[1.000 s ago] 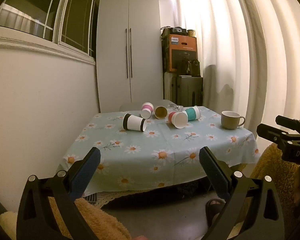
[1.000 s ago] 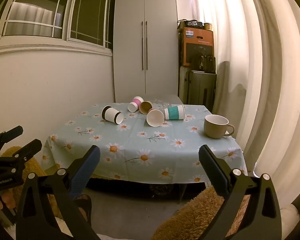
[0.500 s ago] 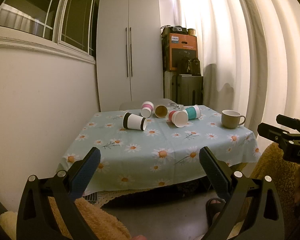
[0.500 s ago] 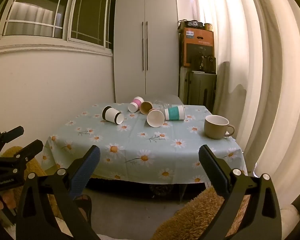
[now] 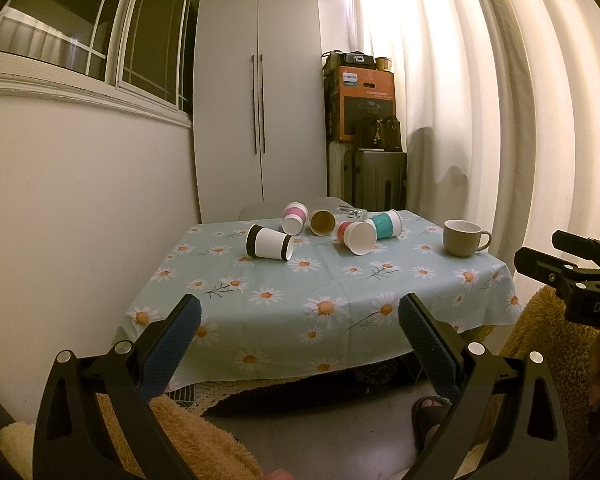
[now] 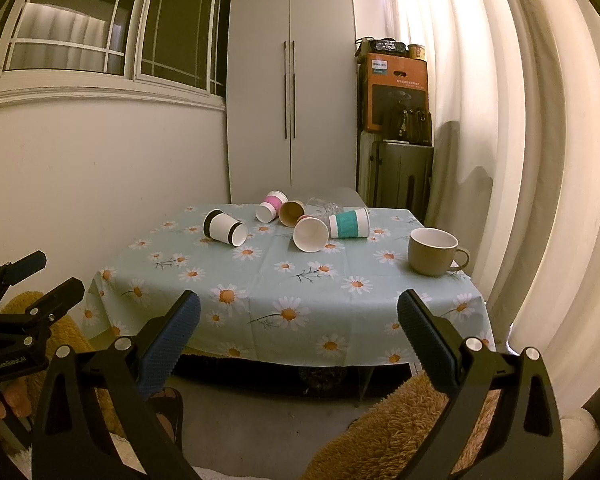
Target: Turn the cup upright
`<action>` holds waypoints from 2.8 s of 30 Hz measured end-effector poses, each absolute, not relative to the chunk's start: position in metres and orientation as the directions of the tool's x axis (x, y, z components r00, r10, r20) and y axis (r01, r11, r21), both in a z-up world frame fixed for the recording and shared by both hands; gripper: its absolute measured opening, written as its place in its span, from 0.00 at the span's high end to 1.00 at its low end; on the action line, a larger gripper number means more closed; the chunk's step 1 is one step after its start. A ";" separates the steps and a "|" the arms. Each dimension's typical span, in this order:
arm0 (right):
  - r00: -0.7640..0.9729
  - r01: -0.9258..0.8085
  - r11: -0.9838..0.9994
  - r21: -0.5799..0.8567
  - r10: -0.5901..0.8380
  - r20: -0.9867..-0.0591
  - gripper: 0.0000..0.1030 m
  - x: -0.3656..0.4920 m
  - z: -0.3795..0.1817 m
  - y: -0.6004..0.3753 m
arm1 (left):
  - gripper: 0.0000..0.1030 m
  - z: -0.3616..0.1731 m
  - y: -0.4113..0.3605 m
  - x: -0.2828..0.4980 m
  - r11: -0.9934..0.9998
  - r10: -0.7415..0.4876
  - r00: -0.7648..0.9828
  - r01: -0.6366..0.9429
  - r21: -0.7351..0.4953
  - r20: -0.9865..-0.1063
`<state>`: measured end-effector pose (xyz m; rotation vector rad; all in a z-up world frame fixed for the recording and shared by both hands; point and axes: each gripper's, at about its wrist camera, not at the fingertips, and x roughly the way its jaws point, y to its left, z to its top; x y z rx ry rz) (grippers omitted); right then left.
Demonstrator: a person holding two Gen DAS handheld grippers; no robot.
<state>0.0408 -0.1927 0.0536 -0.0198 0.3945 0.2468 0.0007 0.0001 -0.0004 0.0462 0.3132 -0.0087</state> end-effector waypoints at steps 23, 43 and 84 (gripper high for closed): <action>0.891 -0.242 0.970 0.028 0.234 -0.389 0.05 0.041 0.046 -0.193 | 0.06 0.000 0.000 0.000 0.999 -0.001 0.951 0.016 0.044 -0.308; 0.891 -0.242 0.970 0.029 0.234 -0.390 0.05 0.041 0.048 -0.193 | 0.06 0.000 0.000 0.001 0.999 -0.002 0.951 0.016 0.045 -0.310; 0.628 -0.626 0.763 -0.160 0.371 -0.684 0.05 0.239 0.070 -0.089 | 0.06 0.021 0.112 0.191 0.942 -0.174 0.807 -0.030 -0.334 -0.565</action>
